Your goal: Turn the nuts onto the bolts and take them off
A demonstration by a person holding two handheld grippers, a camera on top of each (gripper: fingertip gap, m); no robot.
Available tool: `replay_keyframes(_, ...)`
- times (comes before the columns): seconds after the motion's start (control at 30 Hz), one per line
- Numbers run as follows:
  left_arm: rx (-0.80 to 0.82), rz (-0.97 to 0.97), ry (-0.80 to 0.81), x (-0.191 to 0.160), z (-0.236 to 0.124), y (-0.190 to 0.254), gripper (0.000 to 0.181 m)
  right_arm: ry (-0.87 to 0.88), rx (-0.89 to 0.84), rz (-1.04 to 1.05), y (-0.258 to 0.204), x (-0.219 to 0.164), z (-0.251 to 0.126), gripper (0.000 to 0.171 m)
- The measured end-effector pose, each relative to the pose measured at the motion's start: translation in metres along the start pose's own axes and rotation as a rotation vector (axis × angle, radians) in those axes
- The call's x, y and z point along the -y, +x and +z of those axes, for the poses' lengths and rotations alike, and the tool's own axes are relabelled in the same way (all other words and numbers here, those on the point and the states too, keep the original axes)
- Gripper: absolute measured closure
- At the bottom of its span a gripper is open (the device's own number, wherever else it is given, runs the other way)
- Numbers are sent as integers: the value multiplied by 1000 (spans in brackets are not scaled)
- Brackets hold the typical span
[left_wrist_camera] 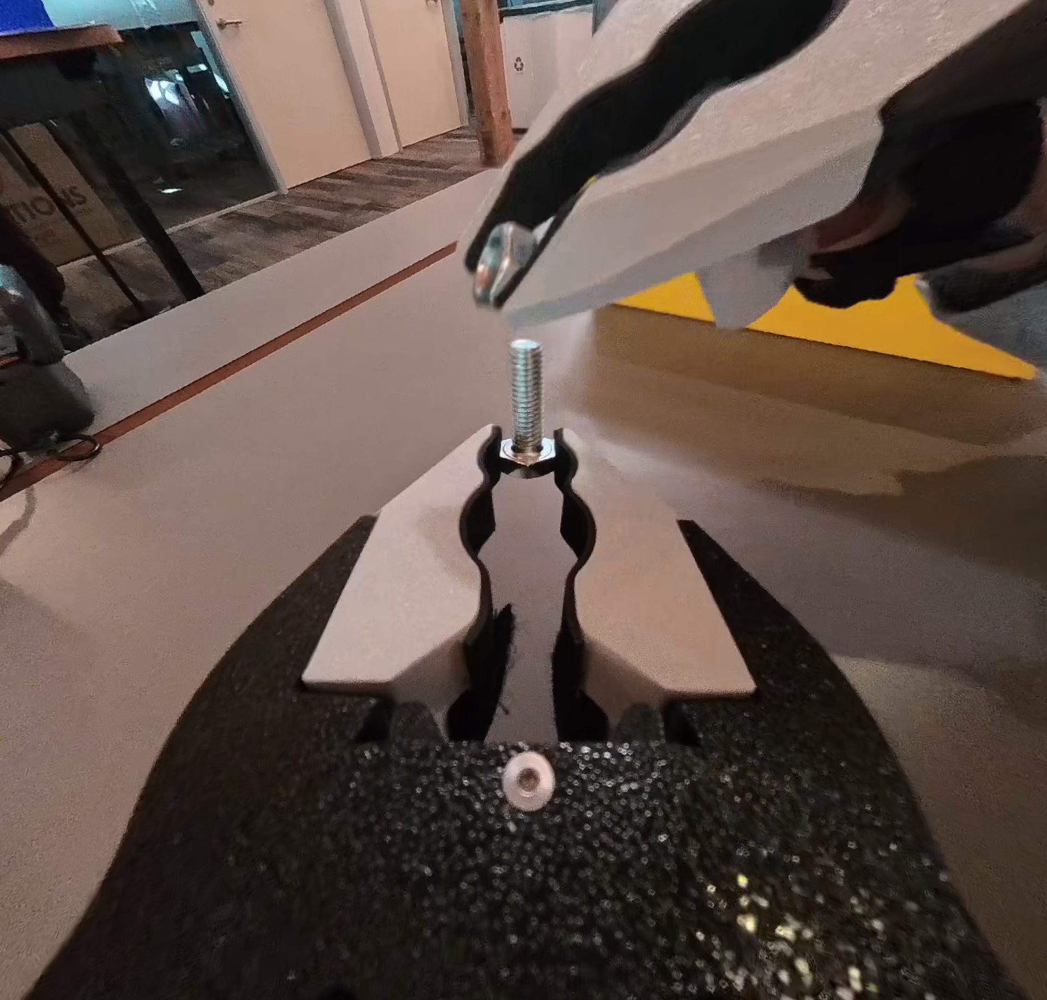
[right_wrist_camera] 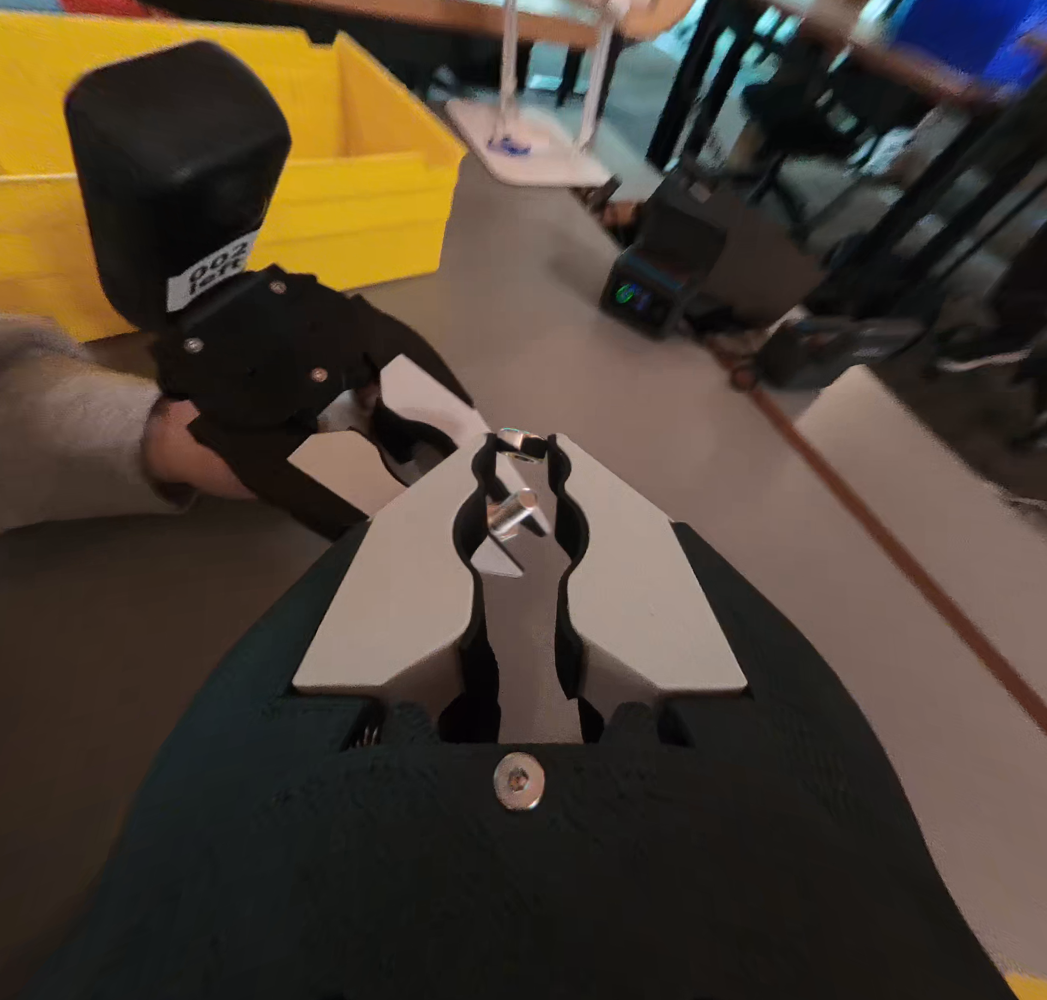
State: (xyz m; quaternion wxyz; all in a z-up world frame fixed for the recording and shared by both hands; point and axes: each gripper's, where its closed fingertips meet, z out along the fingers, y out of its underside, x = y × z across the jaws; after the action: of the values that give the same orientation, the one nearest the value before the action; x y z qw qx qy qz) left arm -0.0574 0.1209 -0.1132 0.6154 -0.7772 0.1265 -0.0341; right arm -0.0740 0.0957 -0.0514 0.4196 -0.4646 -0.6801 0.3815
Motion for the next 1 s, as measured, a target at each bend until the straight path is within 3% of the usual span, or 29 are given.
replay_keyframes(0.1, 114, -19, -42, -8, -4, -22, 165, -21, -67, 56, 11, -16, -8, 155)
replay_keyframes(0.23, 189, -68, -24, -9, -14, -45, 165, -312, 61, 54, -10, -84, 4, 154)
replay_keyframes(0.43, 197, -102, 14, -7, -19, -52, 165, -382, 104, 51, -29, -121, 11, 154)
replay_keyframes(1.0, 132, -76, 56, 1, -15, -39, 165, -398, 67, 223, -35, -139, -14, 142)
